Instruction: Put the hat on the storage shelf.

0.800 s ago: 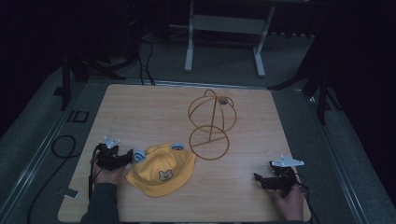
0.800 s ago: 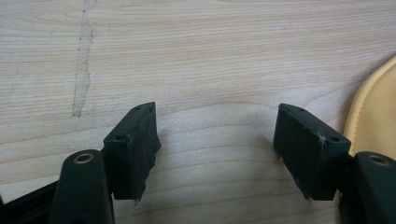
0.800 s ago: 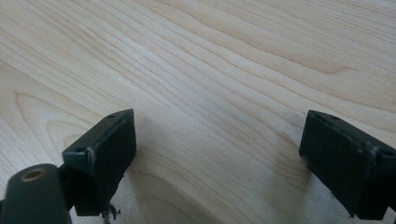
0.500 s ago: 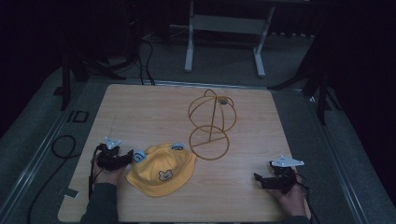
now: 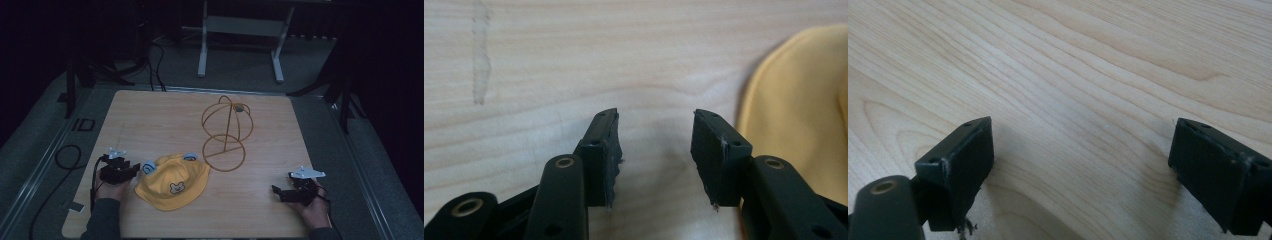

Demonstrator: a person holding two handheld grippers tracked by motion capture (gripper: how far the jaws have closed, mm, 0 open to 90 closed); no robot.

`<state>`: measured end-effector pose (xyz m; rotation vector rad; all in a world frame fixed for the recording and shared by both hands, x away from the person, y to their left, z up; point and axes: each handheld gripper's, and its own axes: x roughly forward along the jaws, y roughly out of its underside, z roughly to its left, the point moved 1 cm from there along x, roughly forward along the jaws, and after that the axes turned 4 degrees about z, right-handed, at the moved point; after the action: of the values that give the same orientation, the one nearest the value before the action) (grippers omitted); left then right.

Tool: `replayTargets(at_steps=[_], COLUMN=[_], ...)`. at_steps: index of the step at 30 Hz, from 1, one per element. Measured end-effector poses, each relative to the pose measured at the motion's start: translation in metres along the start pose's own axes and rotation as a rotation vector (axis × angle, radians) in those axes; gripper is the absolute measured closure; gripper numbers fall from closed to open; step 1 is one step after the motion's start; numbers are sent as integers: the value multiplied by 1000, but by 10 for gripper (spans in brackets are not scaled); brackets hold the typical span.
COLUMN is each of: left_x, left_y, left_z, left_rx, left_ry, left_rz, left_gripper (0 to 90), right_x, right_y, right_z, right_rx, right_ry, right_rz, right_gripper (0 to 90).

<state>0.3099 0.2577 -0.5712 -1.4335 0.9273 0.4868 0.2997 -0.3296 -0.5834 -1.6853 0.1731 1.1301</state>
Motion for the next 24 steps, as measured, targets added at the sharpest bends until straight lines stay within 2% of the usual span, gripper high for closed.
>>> replayTargets(at_steps=[1, 2, 7, 12, 16, 17, 20, 24], left_x=[-5, -7, -18, -24, -29, -29, -34, -38], left_y=[0, 0, 0, -2, -5, -5, -6, -10], left_z=[2, 3, 6, 7, 5, 5, 2, 0], left_rx=[6, 12, -18, -14, 5, 5, 49, 76], left_ry=[17, 13, 13, 33, 94, 94, 104, 101], left_rz=[19, 20, 9, 36, 65, 65, 76, 76], left_gripper=[546, 546, 552, 551, 542, 542, 545, 520], right_x=[0, 0, 0, 0, 0, 0, 0, 0], right_y=[0, 0, 0, 0, 0, 0, 0, 0], right_z=[1, 1, 2, 2, 2, 2, 2, 2], right_rx=[15, 17, 30, 32, 33, 33, 34, 35], right_ry=[13, 14, 27, 29, 30, 30, 31, 32], right_rz=[2, 1, -1, -1, -1, -1, -2, -2], right_gripper=[109, 109, 109, 109, 110, 110, 111, 111])
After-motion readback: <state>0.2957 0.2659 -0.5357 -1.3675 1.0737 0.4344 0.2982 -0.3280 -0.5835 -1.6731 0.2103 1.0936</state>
